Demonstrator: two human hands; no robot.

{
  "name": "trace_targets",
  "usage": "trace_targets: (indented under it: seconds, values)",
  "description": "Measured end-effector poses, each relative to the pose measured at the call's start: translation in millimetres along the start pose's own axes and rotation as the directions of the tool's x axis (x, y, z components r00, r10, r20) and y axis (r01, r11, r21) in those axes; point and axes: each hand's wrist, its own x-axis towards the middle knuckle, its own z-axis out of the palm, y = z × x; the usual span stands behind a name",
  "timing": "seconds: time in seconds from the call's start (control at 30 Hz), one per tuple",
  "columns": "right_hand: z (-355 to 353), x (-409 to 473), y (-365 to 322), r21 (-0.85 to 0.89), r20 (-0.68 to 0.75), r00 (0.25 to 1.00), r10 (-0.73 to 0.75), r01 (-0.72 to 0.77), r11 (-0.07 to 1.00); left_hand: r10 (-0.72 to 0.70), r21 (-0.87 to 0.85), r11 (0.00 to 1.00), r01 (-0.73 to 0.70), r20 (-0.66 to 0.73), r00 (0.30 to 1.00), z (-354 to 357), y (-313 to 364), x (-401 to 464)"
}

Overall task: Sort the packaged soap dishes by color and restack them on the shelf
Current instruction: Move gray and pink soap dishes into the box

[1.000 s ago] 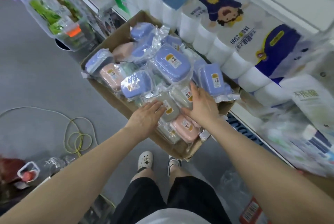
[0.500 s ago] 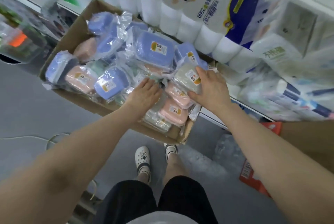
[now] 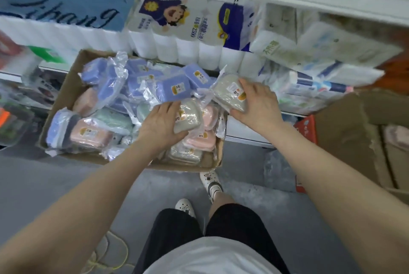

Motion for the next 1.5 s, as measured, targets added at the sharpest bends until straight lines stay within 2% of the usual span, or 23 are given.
trace_targets:
  seconds: [0.23,0.5,0.73,0.93,1.07,1.27,1.5]
  values:
    - [-21,-53,36,0.002,-0.047,0.995,0.09,-0.09,0.996,0.062,0.003,0.998,-0.063,0.038,0.997,-2,39,4]
    - [-62,-103,106,0.01,-0.129,0.978,0.164,-0.164,0.986,0.201,0.046,0.979,-0.199,-0.024,0.979,-21,128,23]
    - [-114,-165,225,0.009,-0.225,0.948,0.225,-0.229,0.973,0.294,0.026,0.956,-0.293,-0.126,0.947,-14,269,61]
    - [-140,-213,355,-0.027,-0.249,0.909,0.335,-0.352,0.936,0.36,-0.006,0.932,-0.363,-0.128,0.924,22,407,90]
    - [-134,-226,420,-0.031,-0.175,0.899,0.402,-0.413,0.91,0.335,-0.031,0.94,-0.339,-0.082,0.939,48,458,103]
    - [-89,-201,475,-0.004,0.037,0.896,0.443,-0.443,0.897,0.3,0.03,0.954,-0.299,-0.008,0.954,77,476,136]
    - [-30,-133,502,-0.101,0.315,0.901,0.299,-0.281,0.954,0.265,0.028,0.963,-0.266,0.045,0.963,100,474,189]
